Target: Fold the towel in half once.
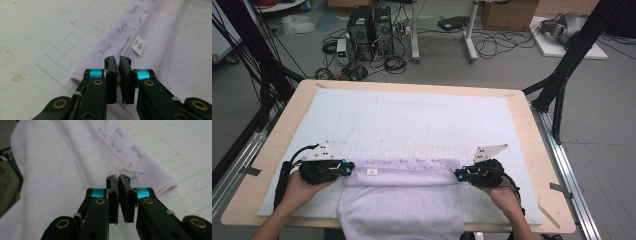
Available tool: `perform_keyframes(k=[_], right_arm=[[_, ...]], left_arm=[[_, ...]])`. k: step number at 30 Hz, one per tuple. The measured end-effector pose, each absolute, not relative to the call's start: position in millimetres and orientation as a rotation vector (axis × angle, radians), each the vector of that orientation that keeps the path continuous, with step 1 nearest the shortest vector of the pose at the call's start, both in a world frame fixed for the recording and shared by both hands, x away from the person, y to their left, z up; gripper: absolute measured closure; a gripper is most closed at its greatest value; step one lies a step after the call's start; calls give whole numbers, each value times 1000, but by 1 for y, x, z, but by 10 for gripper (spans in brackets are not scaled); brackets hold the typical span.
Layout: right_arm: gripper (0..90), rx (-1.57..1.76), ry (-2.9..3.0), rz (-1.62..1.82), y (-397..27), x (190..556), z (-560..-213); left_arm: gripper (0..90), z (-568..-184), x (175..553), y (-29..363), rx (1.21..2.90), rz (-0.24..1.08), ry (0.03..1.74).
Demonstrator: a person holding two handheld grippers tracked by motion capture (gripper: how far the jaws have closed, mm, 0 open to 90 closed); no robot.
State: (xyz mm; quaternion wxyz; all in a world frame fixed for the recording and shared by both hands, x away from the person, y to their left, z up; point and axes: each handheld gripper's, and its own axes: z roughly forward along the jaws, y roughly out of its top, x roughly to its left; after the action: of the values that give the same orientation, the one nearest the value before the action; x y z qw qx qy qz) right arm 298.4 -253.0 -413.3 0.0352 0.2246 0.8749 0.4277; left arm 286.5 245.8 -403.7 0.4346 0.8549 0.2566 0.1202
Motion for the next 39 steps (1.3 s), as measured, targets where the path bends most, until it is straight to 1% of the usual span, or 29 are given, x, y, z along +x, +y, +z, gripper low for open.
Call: perform_keyframes(k=[4, 7, 12, 13, 15, 16, 19, 23, 29, 33, 34, 37, 39], right_arm=[[863, 626, 2648, 1381, -254, 282, -400], [863, 578, 2629, 1399, -255, 262, -392], [860, 552, 2650, 1419, -261, 229, -393], [840, 548, 2657, 1425, -263, 224, -394], [768, 552, 2664, 1447, -266, 218, -396], [744, 566, 2660, 1459, -267, 218, -396], [703, 594, 2646, 1473, -270, 226, -395], [645, 625, 2639, 1412, -264, 249, -396], [548, 724, 2612, 1348, -258, 293, -409], [473, 777, 2619, 1292, -253, 314, -418], [465, 784, 2626, 1289, -252, 317, -420], [443, 802, 2658, 1275, -249, 325, -427], [440, 807, 2682, 1254, -246, 328, -432]], left_arm=[[851, -392, 274, 253, 2101, 321, 624], [851, -389, 257, 256, 2099, 332, 594], [842, -394, 220, 260, 2106, 321, 551], [818, -397, 215, 260, 2114, 310, 542], [693, -401, 210, 260, 2129, 308, 545], [670, -402, 210, 260, 2133, 313, 546], [607, -399, 218, 259, 2121, 333, 568], [579, -398, 239, 255, 2108, 348, 592], [518, -407, 278, 247, 2094, 357, 681], [493, -419, 303, 244, 2141, 377, 731], [488, -424, 308, 245, 2150, 372, 754], [434, -434, 320, 246, 2166, 340, 794], [397, -440, 324, 244, 2187, 289, 810]])
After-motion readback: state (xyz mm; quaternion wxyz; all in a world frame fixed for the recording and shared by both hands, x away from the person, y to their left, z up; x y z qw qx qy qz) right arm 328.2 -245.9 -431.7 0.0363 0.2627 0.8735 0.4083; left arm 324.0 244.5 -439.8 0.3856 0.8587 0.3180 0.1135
